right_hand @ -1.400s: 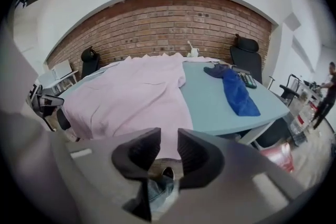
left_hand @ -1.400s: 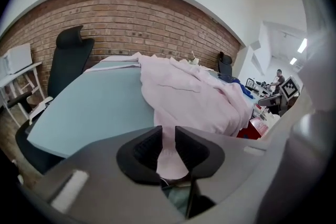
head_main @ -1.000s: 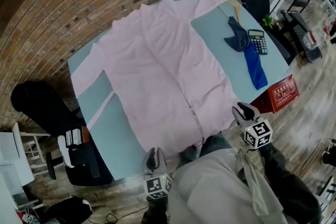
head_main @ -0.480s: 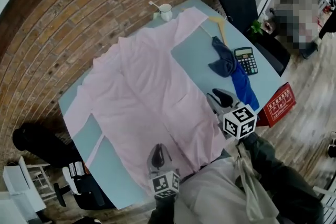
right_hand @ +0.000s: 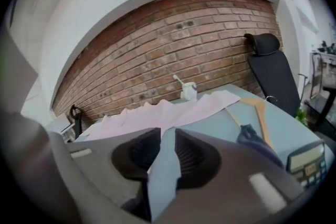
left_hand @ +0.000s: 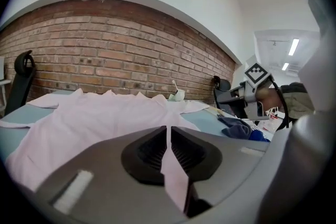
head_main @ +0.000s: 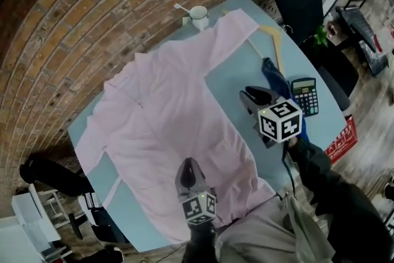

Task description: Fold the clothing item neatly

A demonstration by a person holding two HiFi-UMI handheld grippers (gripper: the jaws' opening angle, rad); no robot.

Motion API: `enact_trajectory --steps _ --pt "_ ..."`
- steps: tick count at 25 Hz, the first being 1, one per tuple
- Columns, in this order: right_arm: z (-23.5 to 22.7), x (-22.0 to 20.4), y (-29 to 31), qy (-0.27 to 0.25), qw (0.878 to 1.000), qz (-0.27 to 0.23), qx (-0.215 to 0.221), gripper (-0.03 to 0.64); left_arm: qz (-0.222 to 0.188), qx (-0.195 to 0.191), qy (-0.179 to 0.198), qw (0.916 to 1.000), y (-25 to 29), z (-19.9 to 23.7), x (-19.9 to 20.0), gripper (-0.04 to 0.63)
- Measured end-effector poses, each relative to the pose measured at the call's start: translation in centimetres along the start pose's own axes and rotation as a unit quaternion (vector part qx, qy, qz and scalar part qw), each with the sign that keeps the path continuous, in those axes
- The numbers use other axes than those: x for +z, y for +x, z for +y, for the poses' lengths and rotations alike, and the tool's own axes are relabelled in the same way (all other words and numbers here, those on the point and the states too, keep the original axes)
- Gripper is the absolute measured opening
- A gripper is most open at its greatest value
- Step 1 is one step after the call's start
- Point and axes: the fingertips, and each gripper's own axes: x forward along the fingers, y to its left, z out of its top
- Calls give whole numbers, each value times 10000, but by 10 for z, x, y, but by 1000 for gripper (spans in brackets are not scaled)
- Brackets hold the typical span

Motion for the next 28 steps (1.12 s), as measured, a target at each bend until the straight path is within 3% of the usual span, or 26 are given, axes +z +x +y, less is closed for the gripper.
enact_trajectory --steps 7,10,16,20,24,25,26,27,28 --pt "-127 17 113 890 9889 533 -1062 107 45 274 -209 9994 35 0 8 32" --pt "-161 16 141 1275 9792 685 -1420 166 137 337 -167 9992 38 5 5 32" --pt "-183 25 168 1557 9627 1160 -1886 186 393 512 -318 9974 44 18 -14 32" --pt "-172 33 178 1236 9674 1159 -1884 186 485 551 -351 9967 49 19 -20 32" --pt "-185 33 188 1458 9481 1417 -2443 176 443 573 -345 9968 49 18 -18 32" --pt "-185 36 194 1363 9495 1404 -2454 171 444 576 -363 9967 49 18 -18 32" --pt "-184 40 201 1234 9553 1301 -2352 124 456 583 -384 9965 47 19 -19 32" --pt "-180 45 208 1082 9634 1159 -2163 23 465 590 -400 9964 46 19 -20 32" --pt "-175 51 212 885 9713 1009 -1963 21 460 595 -410 9963 45 20 -20 32"
